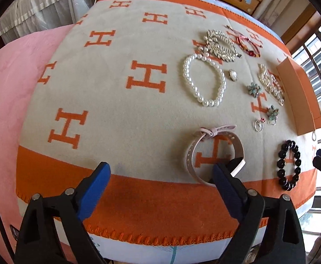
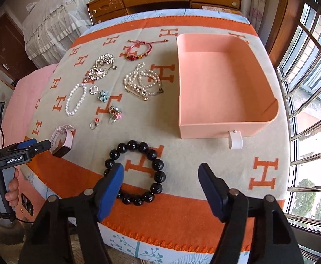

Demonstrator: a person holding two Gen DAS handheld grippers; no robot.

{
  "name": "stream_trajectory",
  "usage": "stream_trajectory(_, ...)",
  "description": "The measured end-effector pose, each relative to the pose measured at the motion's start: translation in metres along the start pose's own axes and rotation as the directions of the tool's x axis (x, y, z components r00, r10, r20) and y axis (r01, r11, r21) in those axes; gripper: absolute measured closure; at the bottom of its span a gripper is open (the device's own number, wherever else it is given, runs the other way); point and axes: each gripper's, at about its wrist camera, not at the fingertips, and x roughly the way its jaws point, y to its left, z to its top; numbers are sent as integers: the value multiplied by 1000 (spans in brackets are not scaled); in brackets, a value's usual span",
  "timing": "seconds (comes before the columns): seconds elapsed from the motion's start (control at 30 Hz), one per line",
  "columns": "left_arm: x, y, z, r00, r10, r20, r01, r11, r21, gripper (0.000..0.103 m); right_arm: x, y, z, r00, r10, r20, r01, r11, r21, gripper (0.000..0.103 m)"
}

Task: Organize jewelry
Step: 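Grasp the pink-strap watch with the left tool while the right tool grasps the black bead bracelet, then carry the watch and bead bracelet into the pink box and open both tools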

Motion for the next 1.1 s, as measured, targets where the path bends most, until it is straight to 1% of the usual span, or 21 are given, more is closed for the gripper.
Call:
stream_trajectory(0.13, 7, -13, -2, 999, 35, 8, -35, 995, 94, 14, 23, 6, -3, 998, -13, -65, 10, 999, -39, 45)
stream_trajectory(0.2, 7, -18, -1, 999, 36, 15, -38, 991, 128, 16, 33, 9, -6, 996, -18, -91, 13, 998, -58, 54)
stream_trajectory(0.23, 7, -20, 1, 999, 37, 14, -39, 989, 141, 21, 37, 12, -8, 994, -23, -102, 16, 998, -68, 55)
stream_trajectory(0.27, 8, -21, 2, 999, 37, 10, -38, 988, 152, 29, 39, 14, -9, 994, -35, -100, 27, 996, -82, 56)
stream_trajectory(0.3, 9, -22, 2, 999, 42, 4, -42, 986, 160, 32, 38, 18, -9, 996, -53, -78, 45, 993, -108, 59)
stream_trajectory(0.33, 9, -24, 2, 998, 56, 10, -57, 983, 173, 33, 39, 22, -10, 994, -67, -81, 56, 990, -131, 61)
stream_trajectory(0.37, 9, -25, 4, 998, 56, 10, -57, 981, 184, 36, 39, 24, -11, 994, -80, -74, 69, 987, -147, 65)
stream_trajectory(0.4, 9, -27, 5, 999, 53, 11, -54, 980, 193, 38, 39, 27, -12, 994, -92, -65, 81, 983, -164, 72)
stream_trajectory(0.43, 8, -28, 5, 999, 50, 12, -51, 978, 203, 44, 39, 29, -13, 992, -112, -55, 101, 978, -184, 77)
stream_trajectory(0.47, 7, -30, 6, 999, 44, 15, -46, 975, 217, 58, 38, 31, -14, 991, -126, -48, 114, 972, -203, 88)
stream_trajectory(0.5, 5, -32, 5, 999, 40, 18, -43, 972, 233, 69, 38, 33, -15, 991, -130, -43, 118, 969, -219, 88)
stream_trajectory(0.53, 5, -36, 6, 999, 36, 11, -37, 970, 242, 98, 37, 33, -16, 991, -126, -43, 113, 968, -224, 88)
stream_trajectory(0.57, 6, -36, 7, 1000, 20, -11, -17, 971, 238, 101, 37, 33, -16, 991, -124, -41, 112, 968, -226, 88)
stream_trajectory(0.6, 5, -36, 9, 1000, 15, -16, -11, 974, 227, 101, 36, 33, -17, 992, -123, -38, 111, 967, -229, 88)
stream_trajectory(0.7, 1, -36, 10, 999, -24, -35, 30, 980, 196, 102, 30, 27, -19, 997, -75, -33, 67, 977, -203, 88)
stream_trajectory(0.73, -2, -39, 11, 999, -35, -30, 40, 981, 189, 102, 25, 25, -18, 998, -65, -21, 59, 979, -195, 88)
stream_trajectory(0.83, -22, -46, 17, 998, -65, 6, 63, 981, 185, 102, 9, 24, -10, 999, -26, 23, 29, 986, -165, 88)
stream_trajectory(0.93, -49, -65, 27, 994, -86, 65, 71, 975, 211, 102, -17, 14, -2, 996, 3, 89, 8, 992, -129, 88)
stream_trajectory(1.1, -88, -113, 45, 976, -144, 162, 94, 954, 285, 102, -55, -13, 20, 975, 0, 221, 11, 999, -47, 88)
